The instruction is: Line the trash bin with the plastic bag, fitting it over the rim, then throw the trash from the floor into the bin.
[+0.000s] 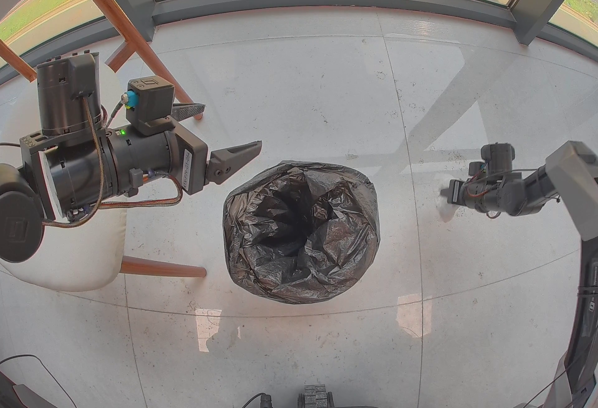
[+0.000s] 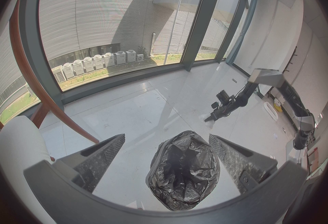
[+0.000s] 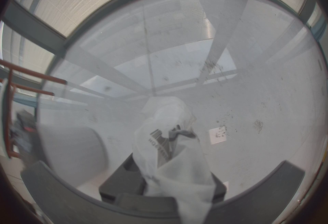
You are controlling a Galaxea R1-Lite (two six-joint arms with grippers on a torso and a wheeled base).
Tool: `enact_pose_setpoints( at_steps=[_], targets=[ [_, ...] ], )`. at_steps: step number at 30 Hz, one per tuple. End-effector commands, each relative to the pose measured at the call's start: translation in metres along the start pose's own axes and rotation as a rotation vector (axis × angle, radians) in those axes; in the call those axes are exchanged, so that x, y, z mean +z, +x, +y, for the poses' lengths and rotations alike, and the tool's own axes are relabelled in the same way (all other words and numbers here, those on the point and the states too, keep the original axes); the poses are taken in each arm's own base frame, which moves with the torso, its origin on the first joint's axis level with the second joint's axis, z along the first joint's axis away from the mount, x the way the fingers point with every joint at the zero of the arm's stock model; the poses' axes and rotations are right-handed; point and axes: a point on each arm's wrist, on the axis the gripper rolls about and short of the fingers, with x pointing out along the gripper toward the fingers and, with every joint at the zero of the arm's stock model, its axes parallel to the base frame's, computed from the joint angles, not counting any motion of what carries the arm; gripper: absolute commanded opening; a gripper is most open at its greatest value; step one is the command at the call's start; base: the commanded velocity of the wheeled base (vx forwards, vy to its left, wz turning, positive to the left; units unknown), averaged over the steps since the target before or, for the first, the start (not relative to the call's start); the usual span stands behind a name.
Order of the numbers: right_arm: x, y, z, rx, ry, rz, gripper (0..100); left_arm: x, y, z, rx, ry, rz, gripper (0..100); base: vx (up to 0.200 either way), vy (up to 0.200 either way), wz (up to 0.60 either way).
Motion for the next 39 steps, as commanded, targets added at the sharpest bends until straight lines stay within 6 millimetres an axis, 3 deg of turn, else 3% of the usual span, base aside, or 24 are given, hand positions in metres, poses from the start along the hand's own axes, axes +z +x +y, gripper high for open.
enact_pose_setpoints(
  at_steps=[1,3,5,6,13,18,28,29,36,39],
  targets=[
    [0.041,-0.257,0.132,0.432,0.119,0.019,0,0.012,-0.020,-0.002,0.006,-0.057,-0.051,100,0.000,0.000,0.00],
    [0.025,-0.281,0.156,0.515,0.098,0.087,0,0.011,-0.020,-0.003,0.000,-0.057,-0.050,100,0.000,0.000,0.00],
    [0.013,-0.292,0.170,0.561,0.069,0.130,0,0.011,-0.019,-0.005,-0.013,-0.056,-0.051,100,0.000,0.000,0.00],
    [-0.004,-0.298,0.186,0.616,0.019,0.183,0,0.013,-0.018,-0.012,-0.057,-0.053,-0.061,100,0.000,0.000,0.00],
    [-0.025,-0.289,0.236,0.744,-0.094,0.267,0,0.014,-0.015,-0.019,-0.084,-0.046,-0.062,100,0.000,0.000,0.00],
    [-0.037,-0.285,0.256,0.796,-0.137,0.293,0,0.017,-0.016,-0.017,-0.077,-0.049,-0.073,100,0.000,0.000,0.00],
    [-0.039,-0.268,0.268,0.804,-0.141,0.291,0,0.017,-0.019,-0.017,-0.071,-0.049,-0.075,100,0.000,0.000,0.00],
    [-0.039,-0.267,0.268,0.804,-0.142,0.288,100,0.017,-0.019,-0.017,-0.071,-0.049,-0.075,100,0.000,0.000,0.00],
    [-0.031,-0.256,0.272,0.804,-0.128,0.209,100,0.021,-0.020,-0.016,-0.062,-0.046,-0.087,100,0.000,0.000,0.00],
    [-0.022,-0.256,0.265,0.757,-0.110,0.155,100,0.026,-0.031,-0.014,-0.052,-0.044,-0.111,100,0.000,0.000,0.00]
  ],
)
